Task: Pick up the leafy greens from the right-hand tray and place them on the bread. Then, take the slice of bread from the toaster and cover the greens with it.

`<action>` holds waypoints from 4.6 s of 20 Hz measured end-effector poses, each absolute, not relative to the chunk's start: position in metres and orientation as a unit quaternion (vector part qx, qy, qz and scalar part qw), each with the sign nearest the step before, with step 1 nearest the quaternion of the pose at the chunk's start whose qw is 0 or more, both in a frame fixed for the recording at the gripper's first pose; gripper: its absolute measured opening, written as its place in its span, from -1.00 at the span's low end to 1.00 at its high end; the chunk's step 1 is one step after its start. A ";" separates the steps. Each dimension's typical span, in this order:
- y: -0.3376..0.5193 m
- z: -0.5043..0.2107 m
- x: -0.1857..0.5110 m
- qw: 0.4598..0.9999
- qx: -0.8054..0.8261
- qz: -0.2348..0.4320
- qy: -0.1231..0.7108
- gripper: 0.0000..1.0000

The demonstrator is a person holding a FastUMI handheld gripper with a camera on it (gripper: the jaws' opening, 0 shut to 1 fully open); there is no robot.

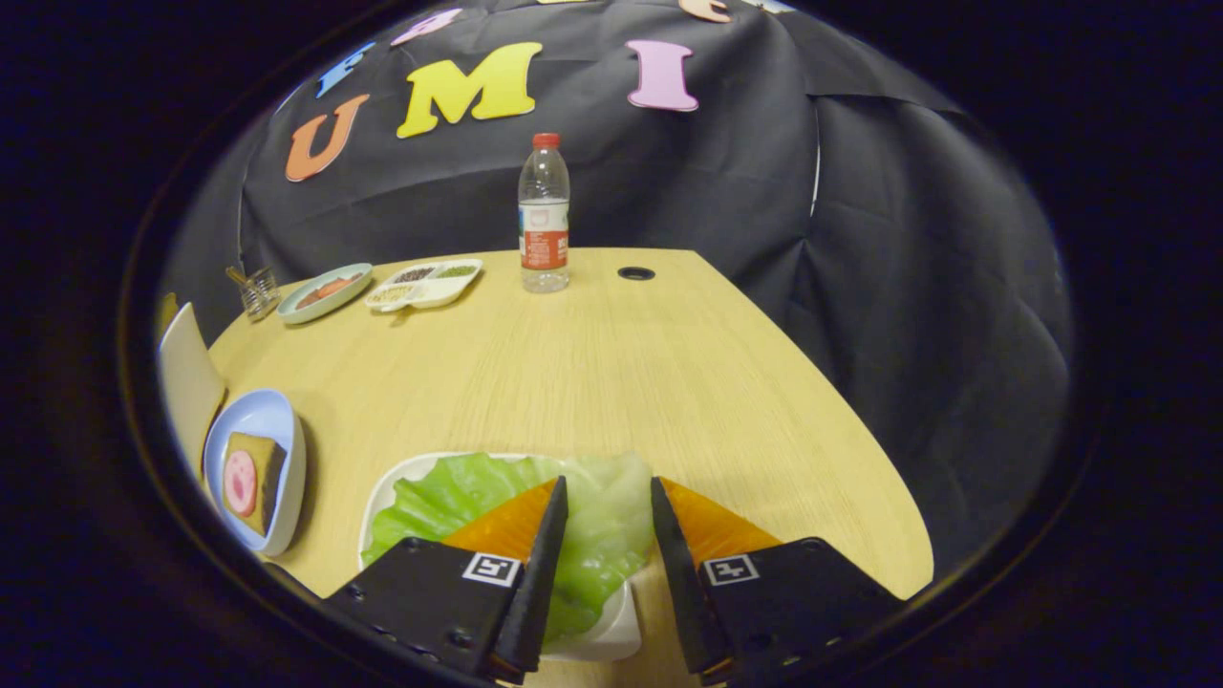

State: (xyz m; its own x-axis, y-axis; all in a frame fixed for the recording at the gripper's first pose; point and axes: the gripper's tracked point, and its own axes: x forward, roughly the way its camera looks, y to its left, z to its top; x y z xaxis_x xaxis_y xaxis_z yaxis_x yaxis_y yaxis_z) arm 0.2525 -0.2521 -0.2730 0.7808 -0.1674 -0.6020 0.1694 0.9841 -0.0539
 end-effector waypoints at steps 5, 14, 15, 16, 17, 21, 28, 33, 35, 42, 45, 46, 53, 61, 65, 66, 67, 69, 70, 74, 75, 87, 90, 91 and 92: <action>-0.248 -0.271 0.254 0.944 -0.002 -0.087 0.317 -0.44; -0.235 -0.226 0.246 0.961 -0.026 -0.079 0.265 -0.99; -0.236 -0.230 0.246 0.957 -0.040 -0.084 0.273 -0.99; -0.240 -0.239 0.245 0.951 -0.053 -0.091 0.289 -0.99; -0.242 -0.248 0.244 0.946 -0.059 -0.096 0.304 -0.99; -0.244 -0.262 0.243 0.942 -0.045 -0.100 0.317 -0.97; -0.243 -0.271 0.239 0.936 -0.047 -0.101 0.332 -0.96; -0.237 -0.262 0.238 0.944 -0.054 -0.090 0.311 -0.99; -0.232 -0.253 0.233 0.947 -0.068 -0.086 0.301 -0.99; -0.174 -0.176 0.222 0.972 -0.061 -0.049 0.221 -1.00; -0.128 -0.146 0.210 0.979 -0.065 -0.016 0.191 -0.99; -0.111 -0.140 0.205 0.981 -0.069 -0.003 0.183 -0.99; 0.018 -0.110 0.170 0.980 -0.105 0.095 0.139 -0.99; 0.101 -0.160 0.194 0.972 -0.106 0.140 0.154 -0.99; 0.080 -0.201 0.220 0.971 -0.076 0.118 0.194 -0.99; 0.070 -0.206 0.224 0.971 -0.067 0.109 0.200 -0.99; 0.060 -0.211 0.230 0.972 -0.062 0.097 0.205 -0.99; 0.047 -0.223 0.237 0.971 -0.048 0.082 0.220 -0.99; 0.039 -0.226 0.240 0.971 -0.041 0.071 0.224 -0.99; 0.024 -0.230 0.245 0.971 -0.042 0.060 0.228 -0.72; 0.023 -0.228 0.244 0.971 -0.036 0.063 0.229 -0.48; 0.051 -0.121 0.203 0.985 -0.059 0.069 0.148 0.92; 0.078 -0.087 0.193 0.987 -0.062 0.065 0.130 0.92; 0.092 -0.075 0.190 0.988 -0.056 0.069 0.125 0.92; 0.104 -0.064 0.188 0.989 -0.049 0.073 0.121 0.92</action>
State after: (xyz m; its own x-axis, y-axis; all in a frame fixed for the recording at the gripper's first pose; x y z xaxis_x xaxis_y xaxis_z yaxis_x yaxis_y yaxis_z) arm 0.1876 0.1037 -0.0643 0.9600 0.1319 -0.2468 -0.1557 0.9846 -0.0794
